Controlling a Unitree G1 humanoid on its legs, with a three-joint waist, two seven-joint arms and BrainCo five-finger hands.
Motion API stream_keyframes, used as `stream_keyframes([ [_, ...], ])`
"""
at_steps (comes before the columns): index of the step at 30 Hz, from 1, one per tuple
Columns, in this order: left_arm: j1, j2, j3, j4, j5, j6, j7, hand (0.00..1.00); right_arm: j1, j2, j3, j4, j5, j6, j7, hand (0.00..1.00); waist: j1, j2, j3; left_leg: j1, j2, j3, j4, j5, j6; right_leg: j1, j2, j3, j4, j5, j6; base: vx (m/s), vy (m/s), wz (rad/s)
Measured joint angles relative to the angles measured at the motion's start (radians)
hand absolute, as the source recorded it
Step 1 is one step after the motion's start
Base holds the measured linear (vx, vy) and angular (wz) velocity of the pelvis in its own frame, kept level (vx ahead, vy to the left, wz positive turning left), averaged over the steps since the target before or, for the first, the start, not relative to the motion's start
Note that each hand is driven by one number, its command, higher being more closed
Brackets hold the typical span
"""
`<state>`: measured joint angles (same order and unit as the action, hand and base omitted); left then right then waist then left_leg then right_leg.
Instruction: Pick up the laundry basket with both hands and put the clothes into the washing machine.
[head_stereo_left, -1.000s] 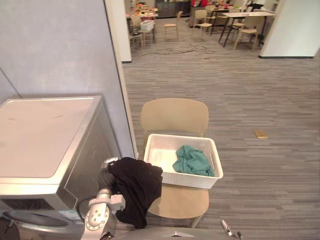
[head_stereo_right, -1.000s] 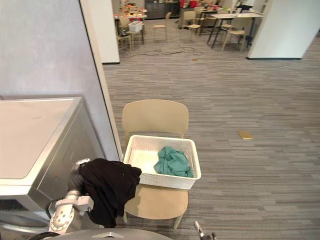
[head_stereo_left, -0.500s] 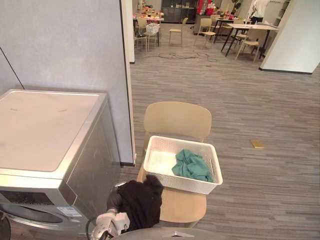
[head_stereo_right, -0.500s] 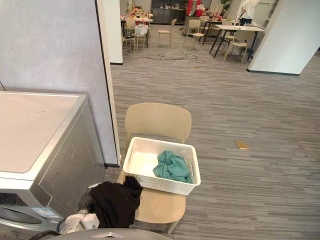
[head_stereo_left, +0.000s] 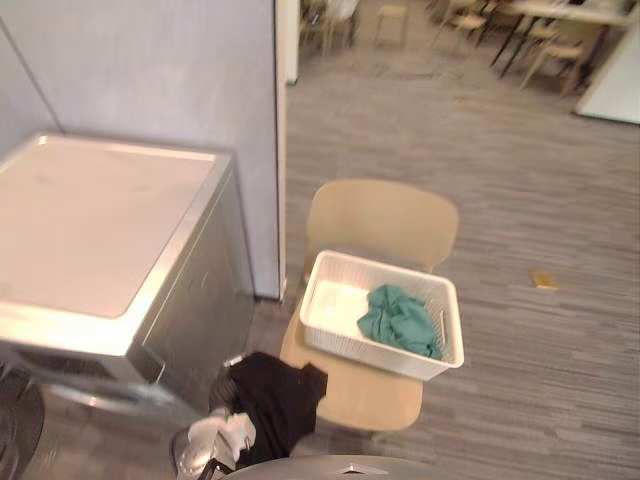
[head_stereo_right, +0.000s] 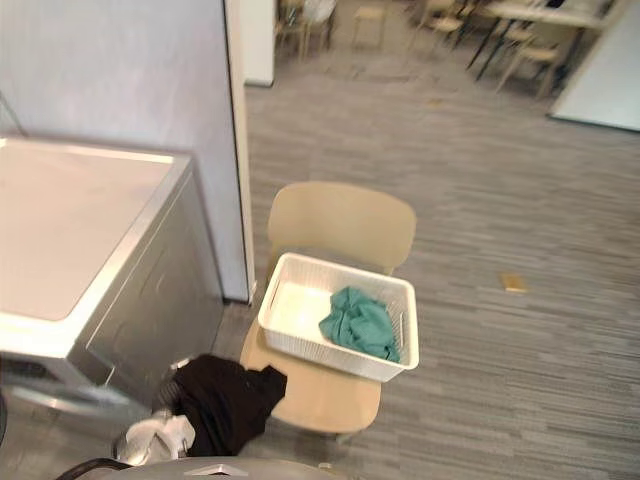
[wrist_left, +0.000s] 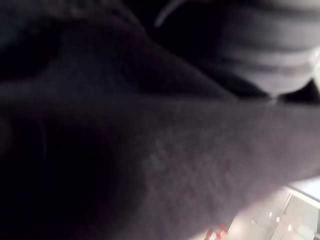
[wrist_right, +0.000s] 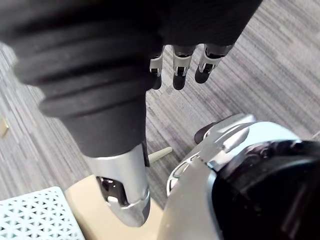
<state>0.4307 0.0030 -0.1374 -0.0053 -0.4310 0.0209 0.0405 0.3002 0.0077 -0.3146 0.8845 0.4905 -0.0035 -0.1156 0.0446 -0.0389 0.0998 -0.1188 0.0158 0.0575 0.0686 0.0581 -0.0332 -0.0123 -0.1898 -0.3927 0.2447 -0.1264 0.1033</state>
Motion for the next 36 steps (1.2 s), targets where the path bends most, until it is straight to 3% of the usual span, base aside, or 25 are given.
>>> stream_keyframes([
  [2, -0.022, -0.009, 0.014, -0.052, 0.000, 0.000, 0.003, 1.00, -0.028, -0.010, 0.002, 0.001, -0.027, 0.002, -0.017, 0.00, 0.000, 0.003, 0.011, -0.076, -0.009, -0.011, 0.010, -0.039, 0.028, -0.049, -0.039, -0.084, 0.062, -0.023, -0.005, -0.03, -0.009, 1.02],
  [3, -0.029, -0.009, 0.019, -0.052, 0.000, 0.000, 0.003, 1.00, -0.028, -0.009, 0.001, 0.006, -0.030, 0.002, -0.025, 0.00, -0.001, -0.013, 0.012, -0.074, -0.008, 0.028, 0.021, -0.055, 0.046, -0.051, -0.068, -0.104, 0.055, -0.021, -0.008, 0.02, 0.062, 1.06],
  [4, -0.051, -0.013, 0.020, -0.055, 0.000, 0.000, 0.005, 1.00, -0.037, -0.016, -0.001, 0.008, -0.030, 0.001, -0.030, 0.00, -0.001, -0.017, 0.024, -0.103, 0.014, 0.116, 0.137, -0.084, 0.082, -0.047, -0.104, -0.137, 0.071, -0.023, -0.009, 0.04, 0.092, 1.05],
  [5, -0.051, -0.039, 0.023, -0.063, 0.000, 0.000, 0.010, 1.00, -0.042, -0.023, 0.000, -0.013, -0.030, 0.000, -0.038, 0.00, 0.002, 0.002, 0.031, -0.109, 0.093, 0.211, 0.324, -0.124, 0.109, -0.013, -0.117, -0.192, 0.103, -0.022, -0.009, 0.05, 0.107, 1.01],
  [6, -0.051, -0.052, 0.023, -0.063, 0.001, 0.001, 0.011, 1.00, -0.041, -0.027, -0.003, -0.024, -0.028, -0.002, -0.038, 0.00, 0.000, 0.018, 0.029, -0.101, 0.122, 0.238, 0.358, -0.149, 0.104, 0.004, -0.122, -0.210, 0.123, -0.022, -0.009, 0.05, 0.128, 1.04],
  [7, -0.043, -0.075, 0.012, -0.070, 0.001, 0.001, 0.012, 1.00, -0.042, -0.043, -0.007, -0.049, -0.028, -0.002, -0.038, 0.00, -0.003, 0.053, 0.021, -0.081, 0.110, 0.279, 0.372, -0.159, 0.111, 0.011, -0.140, -0.247, 0.205, -0.033, -0.021, -0.02, 0.148, 1.18],
  [8, -0.057, -0.073, 0.008, -0.076, 0.001, 0.000, 0.011, 1.00, -0.053, -0.034, -0.023, -0.045, -0.027, -0.002, -0.036, 0.00, -0.025, 0.051, 0.009, -0.070, 0.060, 0.218, 0.257, -0.132, 0.108, -0.025, -0.134, -0.249, 0.237, -0.102, -0.057, -0.11, 0.133, 1.38],
  [9, -0.062, -0.070, 0.015, -0.077, 0.001, -0.001, 0.011, 1.00, -0.053, -0.010, -0.035, -0.037, -0.026, 0.000, -0.036, 0.00, -0.042, 0.008, -0.042, -0.027, 0.033, 0.155, 0.118, -0.114, 0.094, -0.048, -0.112, -0.244, 0.171, -0.130, -0.070, -0.07, -0.002, 2.23],
  [10, -0.117, -0.053, 0.020, -0.061, 0.002, -0.013, 0.010, 1.00, -0.061, 0.032, -0.062, -0.032, -0.024, -0.009, -0.038, 0.00, -0.078, -0.012, -0.026, -0.074, 0.081, 0.291, 0.240, -0.212, 0.173, -0.041, -0.113, -0.273, 0.118, -0.061, -0.057, -0.04, -0.043, 1.89],
  [11, -0.151, -0.059, 0.009, -0.028, 0.002, -0.019, 0.012, 1.00, -0.080, 0.025, -0.088, 0.009, -0.022, -0.012, -0.037, 0.00, -0.046, -0.018, -0.024, -0.087, 0.187, 0.330, 0.395, -0.242, 0.130, -0.043, -0.117, -0.297, 0.125, -0.050, -0.052, 0.03, -0.055, 1.54],
  [12, -0.147, -0.059, 0.003, -0.008, 0.002, -0.020, 0.012, 1.00, -0.090, 0.021, -0.106, 0.028, -0.022, -0.012, -0.038, 0.00, -0.044, -0.008, -0.031, -0.075, 0.224, 0.325, 0.417, -0.240, 0.091, -0.044, -0.117, -0.303, 0.123, -0.046, -0.046, 0.00, 0.103, 0.47],
  [13, -0.141, -0.059, -0.013, 0.025, 0.002, -0.018, 0.012, 1.00, -0.089, 0.007, -0.124, 0.049, -0.020, -0.017, -0.038, 0.00, -0.047, 0.014, -0.044, -0.049, 0.261, 0.299, 0.381, -0.218, 0.019, -0.046, -0.117, -0.317, 0.119, -0.034, -0.032, 0.05, 0.340, 0.47],
  [14, -0.143, -0.063, -0.049, 0.065, 0.002, -0.006, 0.008, 1.00, -0.103, -0.032, -0.162, 0.102, -0.017, -0.013, -0.041, 0.00, -0.055, 0.068, -0.066, 0.018, 0.234, 0.215, 0.229, -0.223, -0.117, -0.047, -0.116, -0.336, 0.106, -0.001, -0.004, 0.04, 0.406, 0.49],
  [17, -0.138, -0.052, -0.020, 0.085, 0.002, 0.001, 0.008, 1.00, -0.130, -0.025, -0.214, 0.167, -0.010, -0.003, -0.041, 0.00, -0.057, 0.056, -0.053, 0.045, 0.190, 0.223, 0.182, -0.216, -0.107, -0.010, -0.124, -0.340, 0.018, 0.103, -0.011, -0.01, 0.321, 0.20],
  [18, -0.129, -0.018, -0.011, 0.089, 0.003, 0.001, 0.007, 1.00, -0.128, -0.020, -0.222, 0.185, -0.012, 0.003, -0.041, 0.00, -0.052, 0.057, -0.043, 0.074, 0.175, 0.221, 0.179, -0.216, -0.106, 0.024, -0.128, -0.338, -0.008, 0.155, -0.037, -0.01, 0.207, 0.05],
  [22, -0.113, 0.026, 0.031, 0.097, 0.007, 0.002, 0.000, 1.00, -0.128, -0.017, -0.205, 0.193, -0.017, 0.010, -0.038, 0.00, -0.044, 0.041, -0.044, 0.117, 0.149, 0.219, 0.150, -0.214, -0.094, 0.053, -0.145, -0.335, -0.015, 0.183, -0.043, -0.03, 0.174, 0.07],
  [27, -0.074, -0.015, 0.049, 0.097, 0.044, 0.003, 0.000, 1.00, -0.121, -0.031, -0.200, 0.169, -0.018, 0.013, -0.037, 0.00, -0.026, 0.037, -0.016, 0.174, 0.073, 0.220, 0.042, -0.168, -0.047, 0.051, -0.240, -0.335, 0.071, 0.184, -0.043, -0.08, 0.080, 0.15],
  [28, -0.069, -0.023, 0.053, 0.097, 0.049, 0.003, 0.000, 1.00, -0.110, -0.027, -0.200, 0.151, -0.018, 0.015, -0.037, 0.00, -0.022, 0.038, -0.017, 0.181, 0.065, 0.216, 0.031, -0.166, -0.043, 0.051, -0.257, -0.335, 0.095, 0.187, -0.047, -0.08, 0.046, 0.18],
  [29, -0.061, -0.041, 0.057, 0.097, 0.064, 0.003, 0.000, 1.00, -0.096, -0.025, -0.201, 0.128, -0.018, 0.015, -0.037, 0.00, -0.020, 0.046, -0.020, 0.196, 0.065, 0.209, 0.018, -0.175, -0.044, 0.048, -0.262, -0.320, 0.126, 0.208, -0.077, -0.09, 0.076, 0.17],
  [31, -0.054, -0.050, 0.072, 0.089, 0.080, 0.002, 0.005, 1.00, -0.073, -0.006, -0.199, 0.077, -0.019, 0.020, -0.037, 0.00, -0.022, 0.051, -0.019, 0.207, 0.081, 0.189, 0.019, -0.177, -0.038, 0.021, -0.240, -0.218, 0.184, 0.227, -0.109, -0.03, 0.044, 0.20],
  [32, -0.056, -0.046, 0.091, 0.088, 0.083, 0.002, 0.018, 1.00, -0.066, 0.012, -0.200, 0.067, -0.017, 0.019, -0.037, 0.00, -0.023, 0.046, -0.021, 0.205, 0.101, 0.174, 0.021, -0.173, -0.037, -0.014, -0.187, -0.115, 0.244, 0.169, -0.074, -0.04, -0.057, 0.33],
  [33, -0.058, -0.040, 0.099, 0.088, 0.083, 0.000, 0.022, 1.00, -0.057, 0.036, -0.198, 0.066, -0.016, 0.019, -0.035, 0.00, -0.026, 0.016, -0.024, 0.194, 0.117, 0.154, 0.022, -0.166, -0.041, -0.029, -0.104, -0.040, 0.278, 0.083, -0.061, -0.04, -0.111, 0.39],
  [36, -0.059, -0.045, 0.078, 0.099, 0.083, 0.003, 0.021, 1.00, -0.044, 0.063, -0.192, 0.076, -0.009, 0.024, -0.032, 0.00, -0.036, -0.039, -0.031, 0.131, 0.111, 0.105, 0.056, -0.164, -0.047, -0.007, 0.024, 0.054, 0.166, -0.040, -0.036, -0.03, -0.168, 0.47],
])
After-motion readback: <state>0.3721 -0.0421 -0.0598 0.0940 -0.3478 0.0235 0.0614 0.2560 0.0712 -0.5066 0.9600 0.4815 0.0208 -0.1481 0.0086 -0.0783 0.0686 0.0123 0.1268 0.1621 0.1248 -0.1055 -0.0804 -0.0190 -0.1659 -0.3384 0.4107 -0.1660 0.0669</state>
